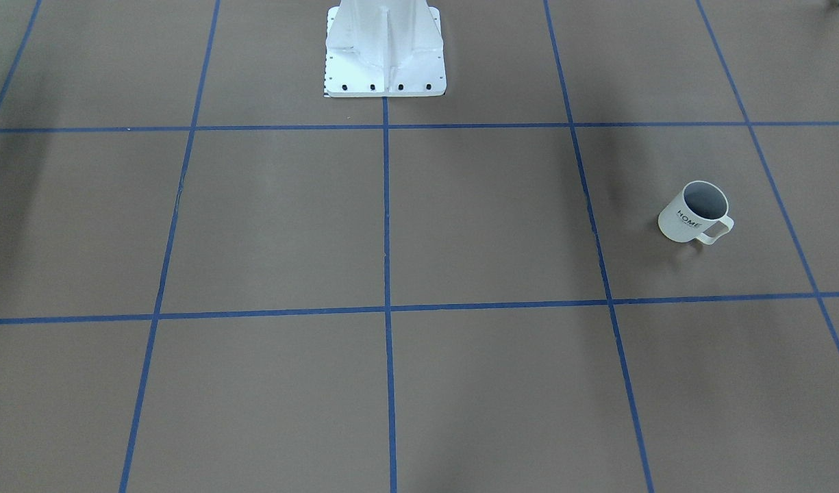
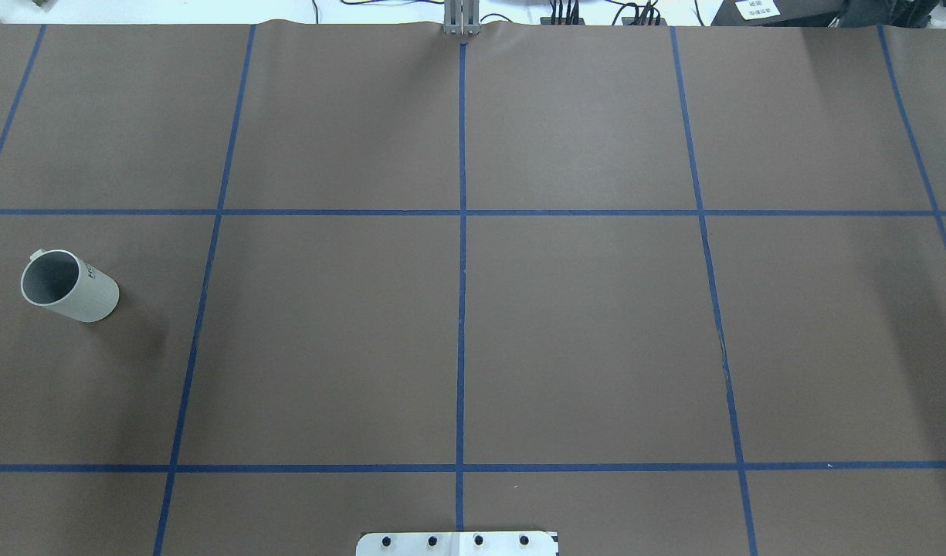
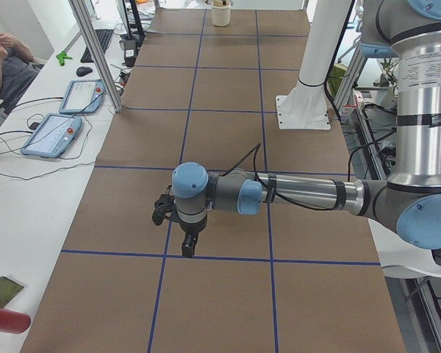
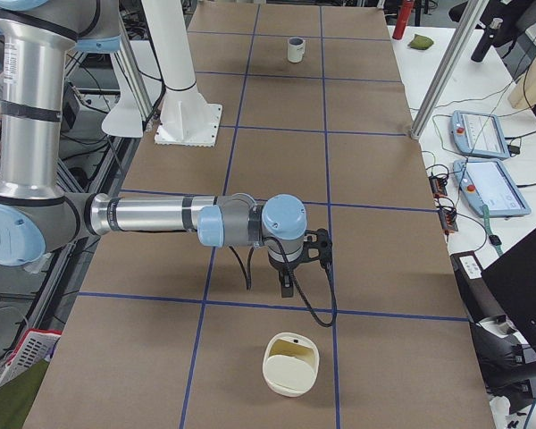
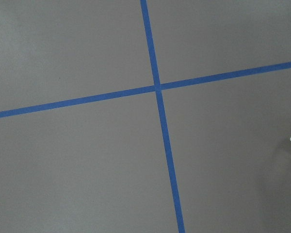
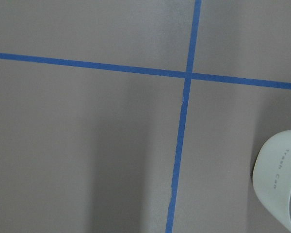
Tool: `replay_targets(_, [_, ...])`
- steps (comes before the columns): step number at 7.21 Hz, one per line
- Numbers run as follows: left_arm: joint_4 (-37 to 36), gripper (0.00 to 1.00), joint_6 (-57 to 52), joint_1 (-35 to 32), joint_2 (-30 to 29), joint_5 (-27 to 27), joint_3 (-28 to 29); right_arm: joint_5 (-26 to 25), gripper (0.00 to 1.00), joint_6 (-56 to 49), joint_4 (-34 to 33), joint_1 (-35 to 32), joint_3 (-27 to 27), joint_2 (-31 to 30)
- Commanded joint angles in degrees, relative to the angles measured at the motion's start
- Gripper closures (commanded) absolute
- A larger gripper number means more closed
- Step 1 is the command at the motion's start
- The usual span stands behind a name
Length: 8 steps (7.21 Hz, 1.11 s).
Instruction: Left arm hands cup to right arm to dump lemon
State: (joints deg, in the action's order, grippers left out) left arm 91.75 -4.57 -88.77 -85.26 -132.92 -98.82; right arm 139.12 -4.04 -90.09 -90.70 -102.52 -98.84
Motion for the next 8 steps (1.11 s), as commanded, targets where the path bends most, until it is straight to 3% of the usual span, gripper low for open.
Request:
replay_targets(1, [0.0, 0.0, 0.0, 0.0, -0.08, 0.03, 0.04, -0.34, 0.0, 0.0, 0.0, -0.17, 0.04, -0.03])
replay_targets(5, [-0.08, 0.0, 0.0, 0.0, -0.26, 0.12, 0.21, -4.29, 0.0, 3.25, -0.09, -0.79, 0.22, -0.56])
replay_targets(8, [-0.17, 0.0, 0.09, 0.09, -0.43, 0.12, 0.21, -4.3, 0.0, 3.34, -0.09, -0.88, 0.22, -0.3])
